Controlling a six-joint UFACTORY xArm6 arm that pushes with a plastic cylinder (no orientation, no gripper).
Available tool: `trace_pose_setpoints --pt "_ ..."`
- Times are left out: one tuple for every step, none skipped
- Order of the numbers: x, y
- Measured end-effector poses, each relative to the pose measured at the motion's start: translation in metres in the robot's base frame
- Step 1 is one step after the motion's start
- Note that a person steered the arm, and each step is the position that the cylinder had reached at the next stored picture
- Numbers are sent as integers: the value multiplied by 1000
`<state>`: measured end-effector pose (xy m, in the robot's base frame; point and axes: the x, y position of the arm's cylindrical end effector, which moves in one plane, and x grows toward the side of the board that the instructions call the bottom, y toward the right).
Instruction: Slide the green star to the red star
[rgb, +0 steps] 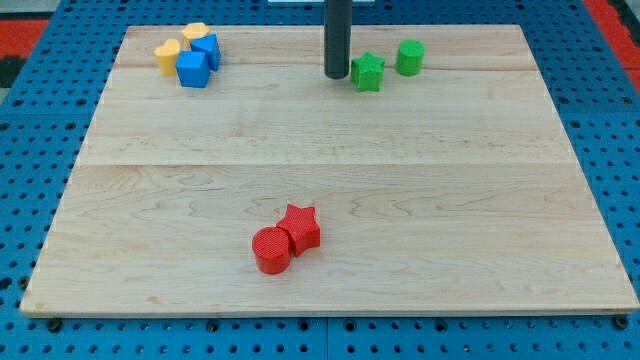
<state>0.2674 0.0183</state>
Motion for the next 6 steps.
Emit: trace_pose_setpoints --pt "-35 7" --pt "-14 40" --pt "47 33" --pt "89 42" --pt "52 43" --pt "91 81"
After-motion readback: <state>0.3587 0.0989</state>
